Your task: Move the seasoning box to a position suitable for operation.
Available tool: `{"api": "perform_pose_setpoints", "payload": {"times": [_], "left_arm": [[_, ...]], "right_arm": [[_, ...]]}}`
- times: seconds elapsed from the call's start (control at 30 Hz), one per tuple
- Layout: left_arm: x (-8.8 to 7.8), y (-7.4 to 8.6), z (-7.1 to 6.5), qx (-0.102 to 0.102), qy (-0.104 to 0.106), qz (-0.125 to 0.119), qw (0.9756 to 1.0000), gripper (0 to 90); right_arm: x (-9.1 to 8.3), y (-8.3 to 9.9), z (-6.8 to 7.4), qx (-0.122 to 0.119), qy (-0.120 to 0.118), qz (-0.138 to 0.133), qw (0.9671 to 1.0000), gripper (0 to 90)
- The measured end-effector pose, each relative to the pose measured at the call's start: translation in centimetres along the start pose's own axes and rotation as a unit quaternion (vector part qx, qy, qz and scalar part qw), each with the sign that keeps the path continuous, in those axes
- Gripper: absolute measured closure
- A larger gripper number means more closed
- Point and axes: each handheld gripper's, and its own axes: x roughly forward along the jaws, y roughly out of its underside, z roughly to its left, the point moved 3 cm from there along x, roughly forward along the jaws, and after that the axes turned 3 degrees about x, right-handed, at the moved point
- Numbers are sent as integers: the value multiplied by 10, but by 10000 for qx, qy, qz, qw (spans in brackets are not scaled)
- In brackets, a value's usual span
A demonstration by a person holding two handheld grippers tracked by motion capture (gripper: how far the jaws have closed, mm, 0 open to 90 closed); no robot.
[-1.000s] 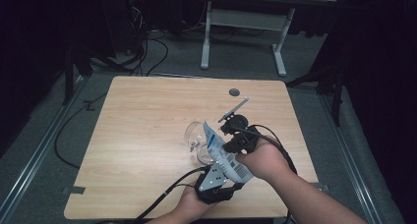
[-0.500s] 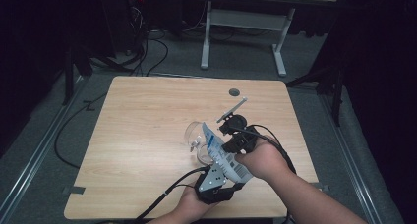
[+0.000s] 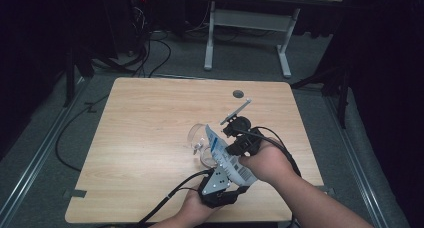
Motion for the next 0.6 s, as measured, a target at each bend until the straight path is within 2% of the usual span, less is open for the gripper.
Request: {"api": "perform_pose_setpoints", "payload": {"times": [0.6], "left_arm": [[1, -5, -1, 4, -7, -37, 10000, 628]], "right_arm": [[-3, -1, 0, 19, 37, -8, 10000, 900]]}}
